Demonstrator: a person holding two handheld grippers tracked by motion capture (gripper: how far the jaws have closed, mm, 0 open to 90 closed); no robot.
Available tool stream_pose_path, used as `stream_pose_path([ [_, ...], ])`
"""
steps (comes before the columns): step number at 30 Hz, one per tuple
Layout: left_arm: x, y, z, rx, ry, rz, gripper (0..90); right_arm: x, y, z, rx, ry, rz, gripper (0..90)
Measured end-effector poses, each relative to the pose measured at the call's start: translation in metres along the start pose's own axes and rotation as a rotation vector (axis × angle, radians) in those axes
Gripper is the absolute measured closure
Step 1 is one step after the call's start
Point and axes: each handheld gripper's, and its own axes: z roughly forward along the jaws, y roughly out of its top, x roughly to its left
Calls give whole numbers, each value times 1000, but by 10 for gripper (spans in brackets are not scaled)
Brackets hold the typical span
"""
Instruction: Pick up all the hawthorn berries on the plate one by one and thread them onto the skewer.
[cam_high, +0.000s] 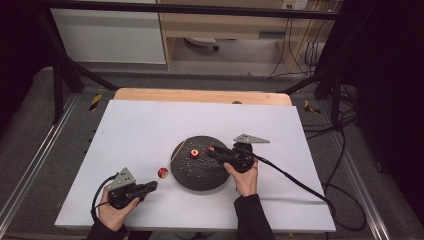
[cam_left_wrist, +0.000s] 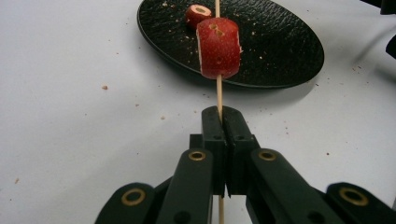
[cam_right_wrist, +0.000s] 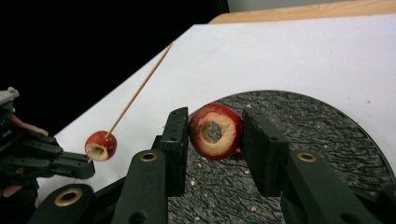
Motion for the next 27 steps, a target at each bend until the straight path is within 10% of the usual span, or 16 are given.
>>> stream_pose_path([
  [27, -15, 3, 8, -16, -13, 18, 885, 4, 7, -2, -238, 19, 110, 632],
])
